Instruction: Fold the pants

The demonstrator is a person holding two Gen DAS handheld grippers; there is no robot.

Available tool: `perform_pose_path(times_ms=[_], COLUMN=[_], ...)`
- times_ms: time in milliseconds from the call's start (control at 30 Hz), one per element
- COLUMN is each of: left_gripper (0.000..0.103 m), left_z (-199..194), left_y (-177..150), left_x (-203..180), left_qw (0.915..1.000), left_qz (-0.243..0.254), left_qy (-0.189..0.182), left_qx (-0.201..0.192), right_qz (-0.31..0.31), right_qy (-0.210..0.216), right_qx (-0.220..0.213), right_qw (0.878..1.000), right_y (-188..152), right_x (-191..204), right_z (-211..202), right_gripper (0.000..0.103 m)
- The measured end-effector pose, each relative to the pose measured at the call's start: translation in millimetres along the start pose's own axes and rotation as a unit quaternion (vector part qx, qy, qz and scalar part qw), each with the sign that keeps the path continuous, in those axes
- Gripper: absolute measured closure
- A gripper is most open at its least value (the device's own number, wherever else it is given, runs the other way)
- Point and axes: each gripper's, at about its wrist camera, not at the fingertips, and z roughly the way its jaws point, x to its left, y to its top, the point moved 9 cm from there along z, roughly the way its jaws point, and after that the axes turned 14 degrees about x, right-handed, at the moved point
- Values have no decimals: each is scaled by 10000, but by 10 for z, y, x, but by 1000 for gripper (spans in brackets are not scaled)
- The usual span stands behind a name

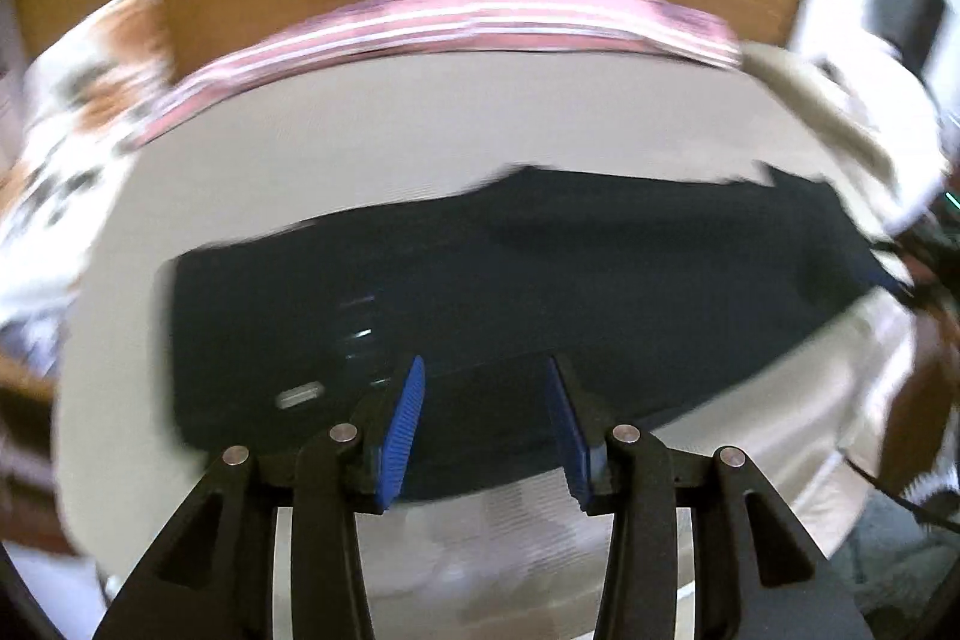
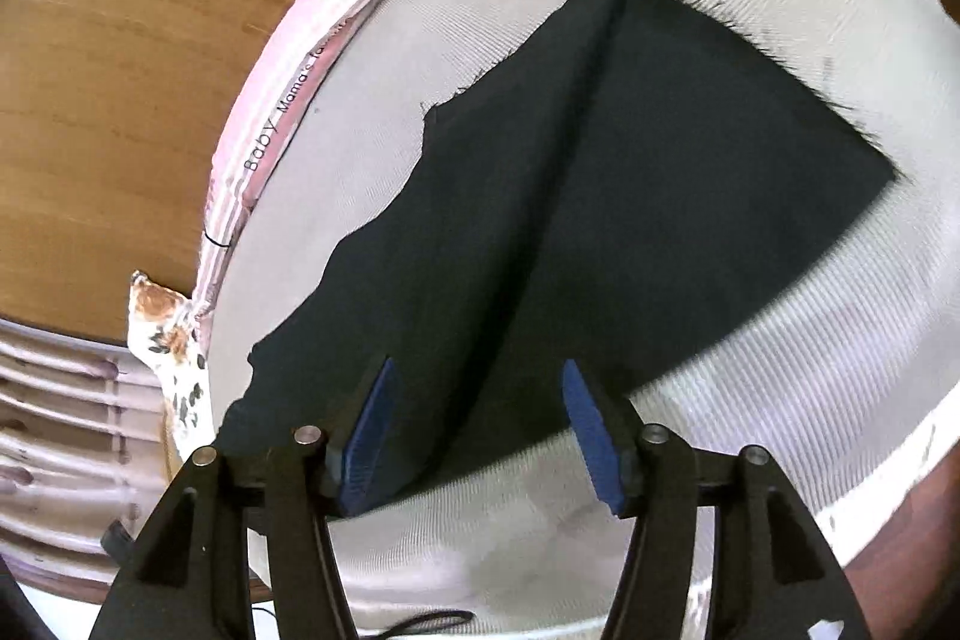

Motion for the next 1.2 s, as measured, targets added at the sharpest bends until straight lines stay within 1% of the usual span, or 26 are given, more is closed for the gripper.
perform_pose_path(times_ms=[67,100,167,267,300,400,533,633,700,733,800,833,900,933,967,1000,1033,1100,1167,1200], left_gripper=[60,60,60,60,60,60,60,60,60,60,60,60,62,67,71,77,81,85,86,87], left_z=[95,164,246,347,399,547,718,835,920,957,1031,1102,1215,1217,1196,1178,1139,1083,1054,1040], left_y=[112,175,256,368,386,394,332,245,204,198,218,234,275,274,275,286,303,351,407,445], left_x=[-347,-603,-944,-1489,-1678,-2042,-2372,-2512,-2548,-2559,-2558,-2563,-2504,-2491,-2480,-2480,-2469,-2434,-2360,-2295], left_qw=[9989,9967,9923,9821,9773,9673,9568,9513,9502,9503,9517,9522,9544,9552,9559,9562,9569,9593,9640,9677], left_qz=[416,722,1104,1661,1874,2248,2606,2801,2863,2878,2881,2890,2839,2786,2711,2684,2663,2628,2434,2248], left_qy=[-228,-365,-567,-883,-990,-1163,-1244,-1203,-1113,-1063,-919,-794,-556,-652,-838,-915,-968,-927,-1003,-1087], left_qx=[-29,-42,-34,-8,20,163,350,464,528,536,534,588,735,755,753,725,635,456,382,354], right_qz=[114,112,119,73,89,161,315,434,460,445,409,421,343,292,230,174,112,-56,-270,-374], right_qy=[99,179,183,184,176,226,312,520,572,579,552,557,589,586,596,601,594,575,576,576], right_qx=[82,106,130,143,141,158,149,152,181,181,181,190,156,144,140,142,138,170,244,272], right_qw=[9999,9997,9997,9997,9997,9995,9989,9976,9971,9972,9975,9974,9976,9978,9979,9979,9981,9982,9977,9973], right_y=[105,147,237,358,409,522,683,763,788,797,804,806,824,835,852,877,901,964,1053,1092], right_x=[-27,1,21,34,34,-21,-105,-147,-161,-161,-155,-148,-77,-44,25,115,201,401,677,810], right_z=[67,103,149,171,186,194,226,251,268,270,263,251,188,169,148,130,123,143,216,263], right_gripper=[48,48,48,48,48,48,48,57,67,70,81,82,89,89,90,90,90,90,90,90])
